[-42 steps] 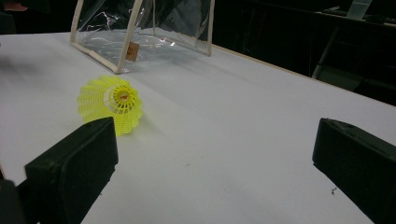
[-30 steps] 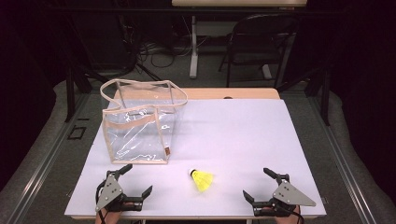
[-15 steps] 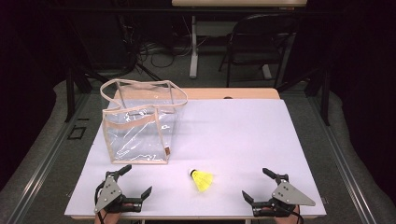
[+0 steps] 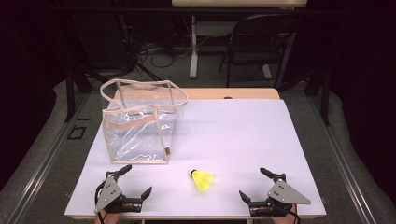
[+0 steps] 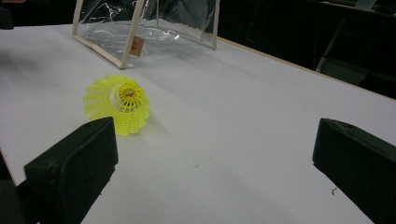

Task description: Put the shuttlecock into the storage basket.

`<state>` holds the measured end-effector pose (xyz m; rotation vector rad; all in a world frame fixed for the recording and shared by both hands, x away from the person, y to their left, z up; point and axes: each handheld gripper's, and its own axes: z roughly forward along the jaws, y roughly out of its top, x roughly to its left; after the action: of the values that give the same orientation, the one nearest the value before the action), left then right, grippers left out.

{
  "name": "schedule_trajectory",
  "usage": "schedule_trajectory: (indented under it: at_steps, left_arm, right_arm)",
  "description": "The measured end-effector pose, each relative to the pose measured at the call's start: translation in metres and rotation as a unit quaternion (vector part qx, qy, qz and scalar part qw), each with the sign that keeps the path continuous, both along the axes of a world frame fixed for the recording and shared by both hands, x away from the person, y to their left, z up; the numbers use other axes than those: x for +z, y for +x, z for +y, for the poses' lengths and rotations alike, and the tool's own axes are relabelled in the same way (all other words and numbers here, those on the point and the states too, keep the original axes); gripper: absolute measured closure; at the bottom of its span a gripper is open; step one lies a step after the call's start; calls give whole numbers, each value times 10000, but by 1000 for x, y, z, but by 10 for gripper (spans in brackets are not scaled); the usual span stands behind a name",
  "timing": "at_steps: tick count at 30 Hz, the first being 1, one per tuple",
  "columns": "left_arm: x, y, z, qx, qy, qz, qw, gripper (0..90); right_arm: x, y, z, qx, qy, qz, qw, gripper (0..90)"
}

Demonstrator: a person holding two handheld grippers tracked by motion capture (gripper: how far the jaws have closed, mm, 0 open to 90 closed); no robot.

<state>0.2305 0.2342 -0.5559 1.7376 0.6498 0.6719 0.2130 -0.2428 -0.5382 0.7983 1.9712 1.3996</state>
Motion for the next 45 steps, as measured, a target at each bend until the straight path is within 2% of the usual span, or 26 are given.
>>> schedule_trajectory:
  at_steps: [10, 16, 25, 45]
  left_arm:
    - [0, 0, 0, -14, -12, 0, 10000, 0]
    - [0, 1, 0, -27, 2, 4, 10000, 1]
    - [-1, 2, 0, -10, -4, 5, 10000, 1]
    - [0, 0, 0, 31, -26, -52, 10000, 1]
  right_arm:
    - [3, 4, 11, 58, -94, 216, 9997, 0]
    - [4, 9, 18, 123, -229, 340, 9991, 0]
    - [3, 16, 25, 249, -280, 549, 9978, 0]
    - [2, 28, 44, 557, -471, 769, 9944, 0]
